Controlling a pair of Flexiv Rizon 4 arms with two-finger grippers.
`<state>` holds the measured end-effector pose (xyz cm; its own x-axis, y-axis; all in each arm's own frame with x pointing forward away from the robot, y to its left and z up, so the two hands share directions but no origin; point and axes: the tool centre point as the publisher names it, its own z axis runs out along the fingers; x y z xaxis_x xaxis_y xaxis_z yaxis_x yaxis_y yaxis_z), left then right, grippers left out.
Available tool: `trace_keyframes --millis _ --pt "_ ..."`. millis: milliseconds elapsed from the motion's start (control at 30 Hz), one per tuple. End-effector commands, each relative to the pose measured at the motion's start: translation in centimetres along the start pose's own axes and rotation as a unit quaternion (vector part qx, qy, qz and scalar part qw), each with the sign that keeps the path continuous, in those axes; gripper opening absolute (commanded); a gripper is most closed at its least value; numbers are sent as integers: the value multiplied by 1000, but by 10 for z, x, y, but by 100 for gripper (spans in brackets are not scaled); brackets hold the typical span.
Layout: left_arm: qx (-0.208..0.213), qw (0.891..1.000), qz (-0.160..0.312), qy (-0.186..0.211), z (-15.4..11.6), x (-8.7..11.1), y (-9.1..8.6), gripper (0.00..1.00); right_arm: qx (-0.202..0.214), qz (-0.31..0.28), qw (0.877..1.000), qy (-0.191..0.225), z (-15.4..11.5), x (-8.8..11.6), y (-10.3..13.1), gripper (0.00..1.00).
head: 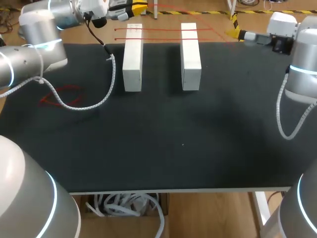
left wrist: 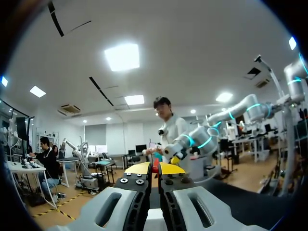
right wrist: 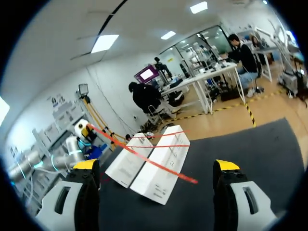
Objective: Grab the tape and strap the tape.
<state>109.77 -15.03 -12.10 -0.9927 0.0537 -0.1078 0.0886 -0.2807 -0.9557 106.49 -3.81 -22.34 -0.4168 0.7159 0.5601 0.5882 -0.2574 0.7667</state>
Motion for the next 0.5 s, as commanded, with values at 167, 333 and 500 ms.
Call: trace_keyframes --millis 167,333,500 --pt "0 1000 1 -2 0 1 0 0 -20 288 957 17 5 4 -2 100" --pt "0 1000 1 -2 0 1 0 0 -20 288 957 17 5 4 -2 100" --pt "0 1000 1 -2 0 1 0 0 -26 338 941 16 4 14 -9 100"
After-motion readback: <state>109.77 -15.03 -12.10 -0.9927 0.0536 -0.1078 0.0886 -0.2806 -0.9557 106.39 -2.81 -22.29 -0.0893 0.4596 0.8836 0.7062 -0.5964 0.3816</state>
